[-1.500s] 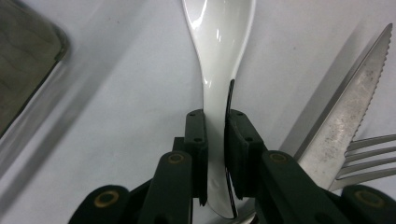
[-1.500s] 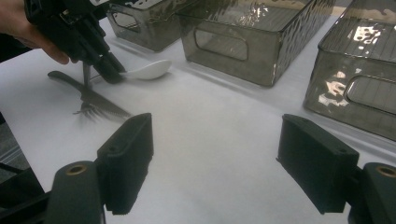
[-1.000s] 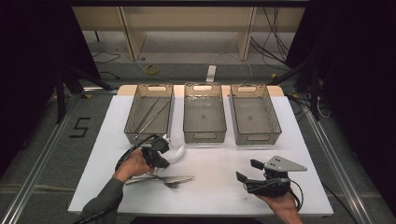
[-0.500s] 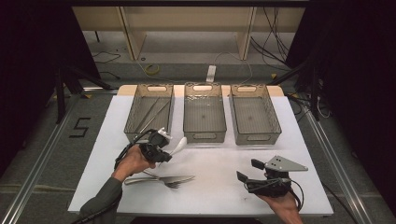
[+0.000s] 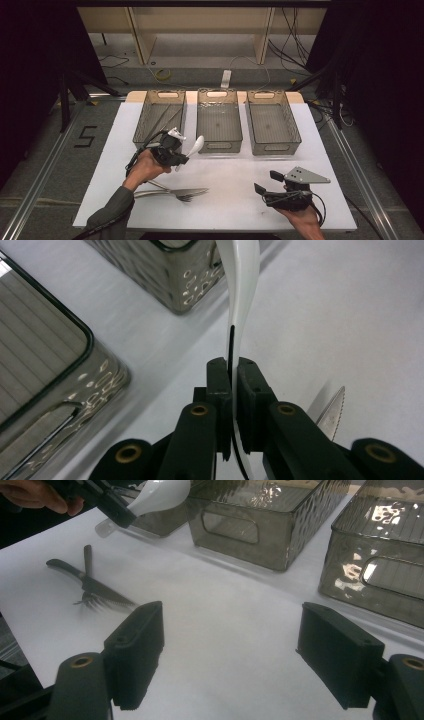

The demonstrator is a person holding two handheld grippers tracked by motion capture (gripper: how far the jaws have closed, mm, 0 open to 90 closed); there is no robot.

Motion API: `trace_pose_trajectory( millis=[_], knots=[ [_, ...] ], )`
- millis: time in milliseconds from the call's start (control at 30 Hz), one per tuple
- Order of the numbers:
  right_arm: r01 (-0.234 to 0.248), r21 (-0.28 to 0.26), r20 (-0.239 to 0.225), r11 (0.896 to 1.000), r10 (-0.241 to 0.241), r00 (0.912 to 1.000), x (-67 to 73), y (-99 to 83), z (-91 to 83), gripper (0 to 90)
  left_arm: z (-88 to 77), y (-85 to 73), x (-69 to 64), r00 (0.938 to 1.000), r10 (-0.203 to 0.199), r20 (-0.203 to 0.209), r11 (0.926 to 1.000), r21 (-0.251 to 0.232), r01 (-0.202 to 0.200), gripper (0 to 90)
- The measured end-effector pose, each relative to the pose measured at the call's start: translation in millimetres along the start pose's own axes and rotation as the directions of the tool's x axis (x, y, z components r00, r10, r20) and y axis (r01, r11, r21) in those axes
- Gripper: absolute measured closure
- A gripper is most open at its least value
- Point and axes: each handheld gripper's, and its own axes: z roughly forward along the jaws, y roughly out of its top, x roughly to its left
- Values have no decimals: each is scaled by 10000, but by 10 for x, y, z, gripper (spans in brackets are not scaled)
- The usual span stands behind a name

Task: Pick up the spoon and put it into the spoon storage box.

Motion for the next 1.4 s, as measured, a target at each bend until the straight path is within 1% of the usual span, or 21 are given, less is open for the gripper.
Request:
trace_pose_trajectory(
  millis=[67,133,167,267,367,400,433,500,600,700,833,933,1033,1100,1133,1167,1233,1267,1367,1400],
  knots=[
    [0,1,5,10000,0,10000,-2,0,1,274,-22,39,27,9999,-157,57,9996,-247,159,852],
    [-7,10,9,10000,7,10000,0,1,3,274,-45,87,52,9995,-302,0,9979,-569,301,852],
    [-1,1,-2,10000,1,10000,0,1,2,274,-56,116,58,9996,-261,-75,9979,-599,256,852],
    [-3,4,-3,10000,3,10000,0,1,3,274,-86,203,59,9995,-290,-88,9960,-847,281,852],
    [6,-5,-21,10000,-6,10000,1,0,3,274,-125,292,60,9996,-181,-228,9948,-1011,157,852],
    [23,-16,-26,10000,-23,10000,1,0,4,274,-136,322,67,9996,-138,-238,9943,-1059,112,852],
    [51,-18,-40,10000,-51,10000,1,0,4,274,-142,350,69,9996,-177,-206,9936,-1121,153,852],
    [41,-19,-40,10000,-42,10000,1,-1,2,274,-149,403,69,9994,-136,-319,9933,-1151,99,852],
    [-4,-20,-35,10000,4,10000,1,1,0,274,-133,469,74,9993,-143,-349,9928,-1194,100,852],
    [12,-21,-46,10000,-12,10000,1,1,2,274,-104,513,87,9988,-385,-293,9903,-1350,342,852],
    [18,-22,-53,10000,-18,10000,1,2,3,274,-32,581,83,9988,-460,-195,9892,-1404,428,852],
    [-1,-24,-58,10000,1,10000,0,1,-1,274,-6,630,75,9985,-481,-248,9884,-1453,440,851],
    [-15,-19,-58,10000,15,10000,-3,1,-3,274,-10,669,90,9978,-604,-272,9861,-1564,554,851],
    [-2,-14,-63,10000,2,10000,-4,1,-3,274,-15,689,102,9976,-619,-296,9852,-1616,563,852],
    [-3,-23,-69,10000,2,10000,-2,1,-3,274,-13,697,104,9971,-686,-326,9837,-1687,622,852],
    [-14,-31,-63,10000,14,10000,-1,2,-3,274,-16,706,113,9971,-689,-331,9843,-1649,626,852],
    [-26,-17,-67,10000,26,10000,0,1,0,275,-12,721,127,9966,-748,-339,9834,-1683,681,852],
    [-9,-8,-66,10000,9,10000,0,1,0,274,-6,729,132,9961,-817,-336,9815,-1763,745,852],
    [-21,2,-66,10000,21,10000,-1,2,2,274,6,756,151,9960,-807,-375,9817,-1761,729,852],
    [-20,4,-67,10000,20,10000,0,2,3,274,15,766,152,9954,-882,-378,9802,-1813,800,852]
  ],
)
